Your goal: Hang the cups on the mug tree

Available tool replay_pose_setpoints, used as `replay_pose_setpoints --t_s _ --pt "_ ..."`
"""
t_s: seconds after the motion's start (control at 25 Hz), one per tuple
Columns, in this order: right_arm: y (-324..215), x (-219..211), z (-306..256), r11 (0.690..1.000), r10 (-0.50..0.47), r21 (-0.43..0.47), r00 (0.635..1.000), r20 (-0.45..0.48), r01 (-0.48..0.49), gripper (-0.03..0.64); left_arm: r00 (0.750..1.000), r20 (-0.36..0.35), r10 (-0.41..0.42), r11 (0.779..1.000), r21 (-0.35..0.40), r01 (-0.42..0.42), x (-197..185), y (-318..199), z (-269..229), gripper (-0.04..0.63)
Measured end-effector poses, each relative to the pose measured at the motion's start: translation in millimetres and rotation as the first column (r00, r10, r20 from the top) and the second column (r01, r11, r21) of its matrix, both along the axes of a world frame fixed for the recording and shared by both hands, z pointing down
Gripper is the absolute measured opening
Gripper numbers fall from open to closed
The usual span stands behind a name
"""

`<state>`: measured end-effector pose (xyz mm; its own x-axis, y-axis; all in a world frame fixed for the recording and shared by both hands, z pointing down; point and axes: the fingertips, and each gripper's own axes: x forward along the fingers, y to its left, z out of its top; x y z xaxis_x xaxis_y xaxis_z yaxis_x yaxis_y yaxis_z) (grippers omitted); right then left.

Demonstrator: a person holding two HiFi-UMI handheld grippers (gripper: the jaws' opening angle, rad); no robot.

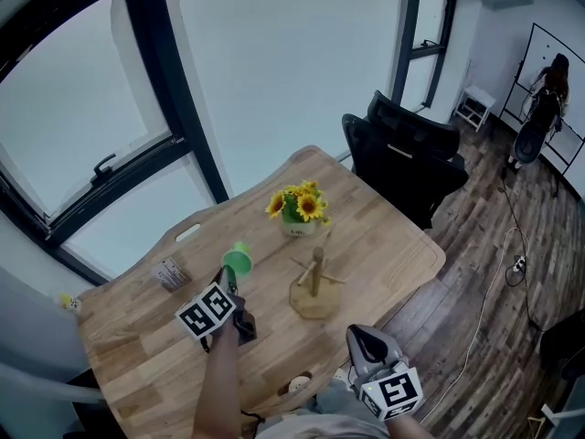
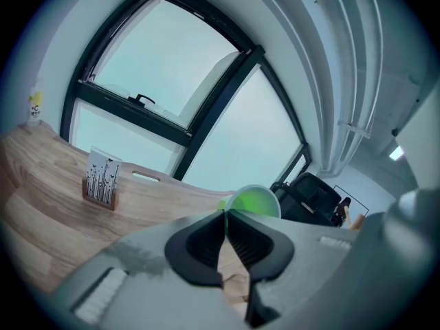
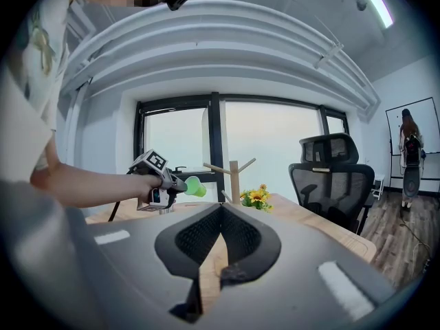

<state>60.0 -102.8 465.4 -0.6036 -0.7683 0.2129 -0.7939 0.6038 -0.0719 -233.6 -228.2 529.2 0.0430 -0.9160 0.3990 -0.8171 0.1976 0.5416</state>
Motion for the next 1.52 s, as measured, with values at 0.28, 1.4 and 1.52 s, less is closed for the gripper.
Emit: replay_pose_setpoints --t_s 0.28,1.4,1.52 --pt "-1 10 -1 1.0 0.014 0.0 1.0 0.002 -0.014 0.0 0.999 0.048 0.0 1.0 0.018 -0.001 5 -2 -13 0.017" --pt "2 24 -5 0.999 0.047 0.008 0.999 0.01 -0.047 0.0 0.975 0.218 0.049 0.988 0.129 -0.079 57 -18 -47 0.017" --pt "2 26 -5 0.998 0.055 0.009 0.998 0.01 -0.055 0.0 0.972 0.23 0.055 0.989 0.119 -0.084 60 -21 -42 0.017"
